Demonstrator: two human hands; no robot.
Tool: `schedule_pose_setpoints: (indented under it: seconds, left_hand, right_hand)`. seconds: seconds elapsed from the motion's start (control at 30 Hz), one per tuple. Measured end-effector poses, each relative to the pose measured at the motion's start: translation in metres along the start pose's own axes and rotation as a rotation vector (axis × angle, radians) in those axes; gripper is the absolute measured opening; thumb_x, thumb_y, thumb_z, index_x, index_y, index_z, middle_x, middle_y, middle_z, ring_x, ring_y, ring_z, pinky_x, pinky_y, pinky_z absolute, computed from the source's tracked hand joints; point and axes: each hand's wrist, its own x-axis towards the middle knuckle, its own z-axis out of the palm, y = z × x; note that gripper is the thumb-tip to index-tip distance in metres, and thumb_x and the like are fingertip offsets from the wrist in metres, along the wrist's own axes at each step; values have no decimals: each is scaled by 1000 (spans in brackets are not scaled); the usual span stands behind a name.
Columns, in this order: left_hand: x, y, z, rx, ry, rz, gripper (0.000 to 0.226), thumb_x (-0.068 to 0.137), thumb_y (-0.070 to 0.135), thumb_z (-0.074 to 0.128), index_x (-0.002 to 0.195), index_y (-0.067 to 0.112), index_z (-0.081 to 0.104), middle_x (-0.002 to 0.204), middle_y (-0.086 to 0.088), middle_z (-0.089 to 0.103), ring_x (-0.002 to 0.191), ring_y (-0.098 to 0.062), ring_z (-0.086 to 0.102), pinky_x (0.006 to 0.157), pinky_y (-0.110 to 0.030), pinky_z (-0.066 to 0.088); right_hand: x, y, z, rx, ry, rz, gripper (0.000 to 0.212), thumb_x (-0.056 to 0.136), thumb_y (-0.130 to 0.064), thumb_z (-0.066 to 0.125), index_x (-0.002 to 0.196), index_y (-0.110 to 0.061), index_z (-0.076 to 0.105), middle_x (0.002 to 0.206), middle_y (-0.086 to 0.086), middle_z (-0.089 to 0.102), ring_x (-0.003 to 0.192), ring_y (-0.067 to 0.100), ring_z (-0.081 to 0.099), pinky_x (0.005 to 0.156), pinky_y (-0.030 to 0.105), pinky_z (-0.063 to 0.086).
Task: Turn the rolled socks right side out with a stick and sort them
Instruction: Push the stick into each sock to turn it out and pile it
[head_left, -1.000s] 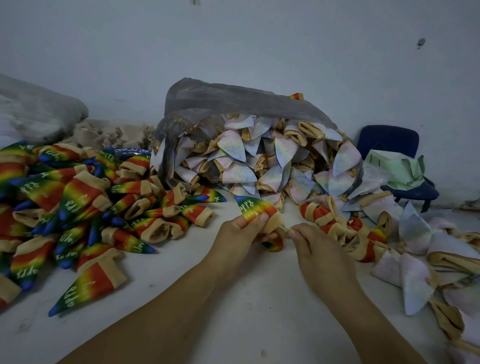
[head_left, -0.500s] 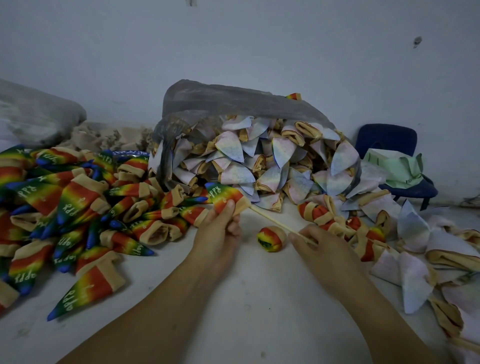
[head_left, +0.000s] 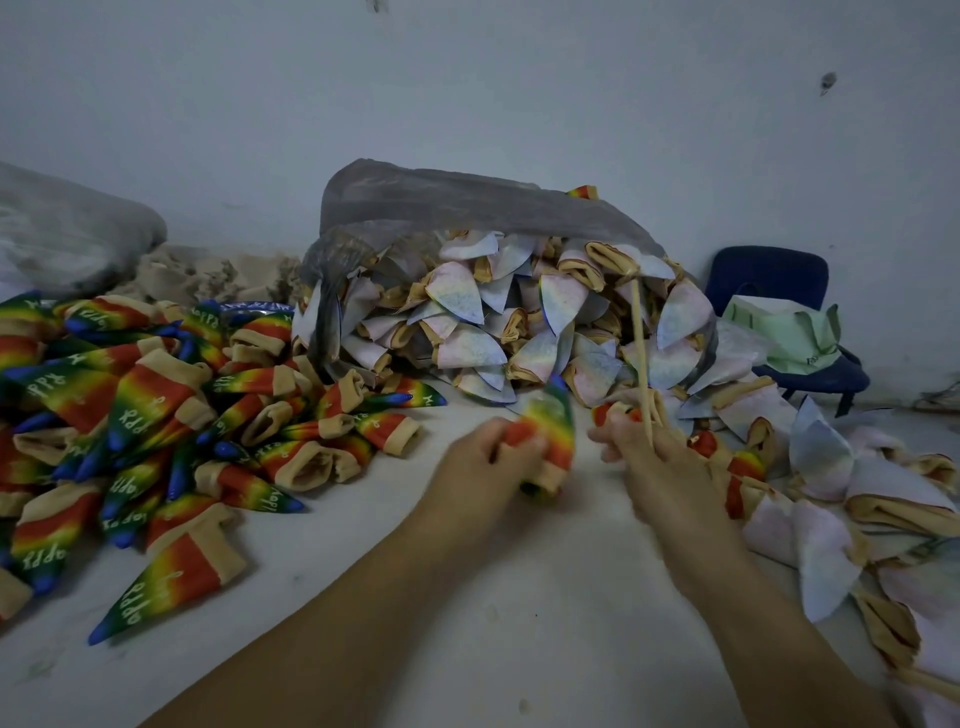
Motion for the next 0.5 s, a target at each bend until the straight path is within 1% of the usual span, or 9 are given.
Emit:
schedule_pose_setpoints:
  seconds: [0.03,0.1,0.13,0.17,0.27,0.33,0.37,0.43,0.5]
  left_hand:
    - [-4,0,7,115,-76,58,8,94,42,61,91,36,66,78,22,68,68,6,61,63,-13,44]
    - [-8,0,15,217,-144,134,13,94,40,62,83,33,64,69,19,62,59,5,53,54,-7,39]
    - [-9,0,16,229,-151,150,14,94,39,63,81,32,64,66,19,60,58,5,51,52,-7,37]
    - [-10,2,16,215,-155,155,14,94,40,63,82,32,64,66,19,59,58,6,51,52,-7,37]
    - [-10,3,14,163,-159,160,19,93,43,62,80,30,65,64,18,58,59,5,50,53,-7,37]
    - [-11,4,14,194,-122,182,29,92,50,59,72,29,63,61,18,56,57,4,49,53,-8,36]
    - [-11,5,15,229,-101,199,34,90,55,55,68,30,62,60,18,57,57,3,50,54,-9,36]
    - [-13,8,17,270,-85,237,41,84,64,44,66,31,61,62,18,60,61,2,55,57,-9,39]
    - [-14,10,20,196,-100,209,45,80,68,39,72,31,63,68,22,65,69,4,60,62,-8,43]
  right_hand:
    - [-3,-2,5,82,-76,28,47,70,-75,50,85,-35,69,63,-21,63,57,-5,54,56,21,35]
    - [-7,-1,10,173,-181,62,55,59,-75,58,92,-32,71,75,-13,71,63,-4,62,60,22,42]
    - [-7,-1,10,220,-194,70,53,61,-69,62,93,-29,72,82,-7,73,69,0,66,63,22,46]
    - [-7,-1,10,272,-190,77,48,65,-63,64,94,-25,72,83,-4,73,69,2,66,60,20,48]
    - [-7,-4,9,388,-143,106,36,78,-48,61,97,-18,68,60,-9,65,47,-3,56,41,9,39]
    - [-8,-5,10,452,-125,106,21,87,-40,58,95,-22,65,46,-13,56,37,-3,50,35,8,34]
    - [-8,-5,10,488,-118,99,15,89,-37,57,91,-24,63,42,-13,53,34,-3,48,33,8,33]
    - [-8,-5,11,541,-91,100,15,91,-36,56,87,-22,60,40,-12,51,33,-2,47,32,9,33]
    - [-8,-5,12,565,-54,118,19,89,-37,58,91,-19,61,42,-10,52,34,-1,49,32,11,33]
